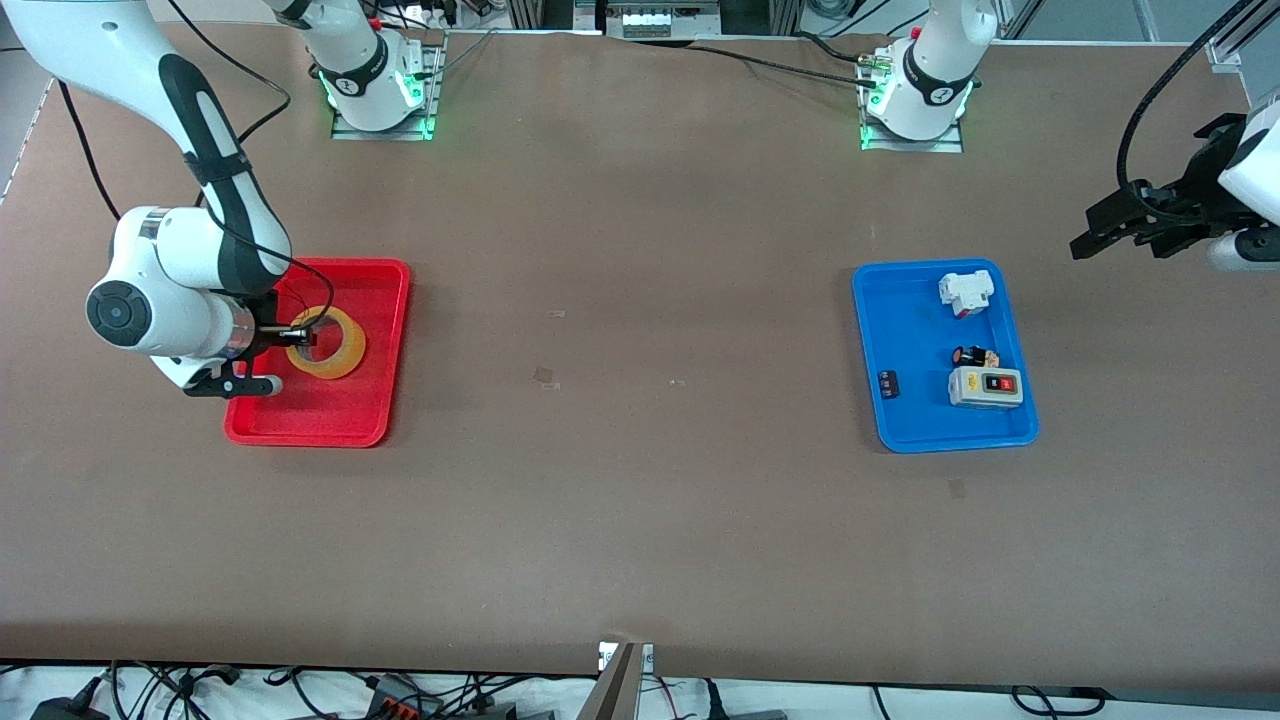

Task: Place and move tape with both arms
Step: 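Lower the tape into the red tray and open the right gripper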

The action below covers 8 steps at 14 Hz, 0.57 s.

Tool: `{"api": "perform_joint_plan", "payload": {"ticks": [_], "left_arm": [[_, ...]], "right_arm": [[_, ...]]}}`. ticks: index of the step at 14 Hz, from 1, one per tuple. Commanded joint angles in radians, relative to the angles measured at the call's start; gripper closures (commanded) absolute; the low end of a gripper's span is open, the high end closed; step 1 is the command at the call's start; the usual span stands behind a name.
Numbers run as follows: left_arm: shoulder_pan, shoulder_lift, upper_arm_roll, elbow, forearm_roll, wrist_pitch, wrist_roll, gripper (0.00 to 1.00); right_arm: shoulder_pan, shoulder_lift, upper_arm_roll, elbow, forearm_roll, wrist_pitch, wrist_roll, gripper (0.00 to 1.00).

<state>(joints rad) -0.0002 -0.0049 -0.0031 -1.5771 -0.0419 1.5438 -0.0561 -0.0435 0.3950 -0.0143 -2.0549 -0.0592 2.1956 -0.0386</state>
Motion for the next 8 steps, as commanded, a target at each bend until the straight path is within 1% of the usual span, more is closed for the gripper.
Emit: {"api": "perform_joint_plan", "payload": {"ticks": [1, 2, 4, 5, 7, 8], "left_arm": [[0.008, 0.003, -0.003, 0.035, 0.002, -0.016, -0.008, 0.0], [0.008, 0.003, -0.003, 0.035, 0.002, -0.016, -0.008, 0.0], [0.009, 0.003, -0.003, 0.035, 0.002, -0.017, -0.008, 0.0], [0.009, 0.002, -0.003, 0.035, 0.001, -0.024, -0.008, 0.0], [0.009, 0.003, -0.005, 0.034, 0.001, -0.028, -0.007, 0.0], [0.009, 0.003, -0.005, 0.034, 0.001, -0.028, -0.007, 0.0]], "right_arm": [[-0.013, -0.013, 0.01, -0.039, -0.01, 0.038, -0.024, 0.44], [-0.016, -0.004, 0.01, -0.031, -0.01, 0.047, -0.021, 0.0], [-0.013, -0.04, 0.01, 0.002, -0.01, 0.023, -0.017, 0.0], [-0.012, -0.069, 0.011, 0.028, -0.01, -0.029, -0.017, 0.0], [-0.013, -0.106, 0.011, 0.137, -0.002, -0.178, -0.023, 0.0], [-0.012, -0.114, 0.013, 0.233, 0.007, -0.288, -0.023, 0.0]]}}
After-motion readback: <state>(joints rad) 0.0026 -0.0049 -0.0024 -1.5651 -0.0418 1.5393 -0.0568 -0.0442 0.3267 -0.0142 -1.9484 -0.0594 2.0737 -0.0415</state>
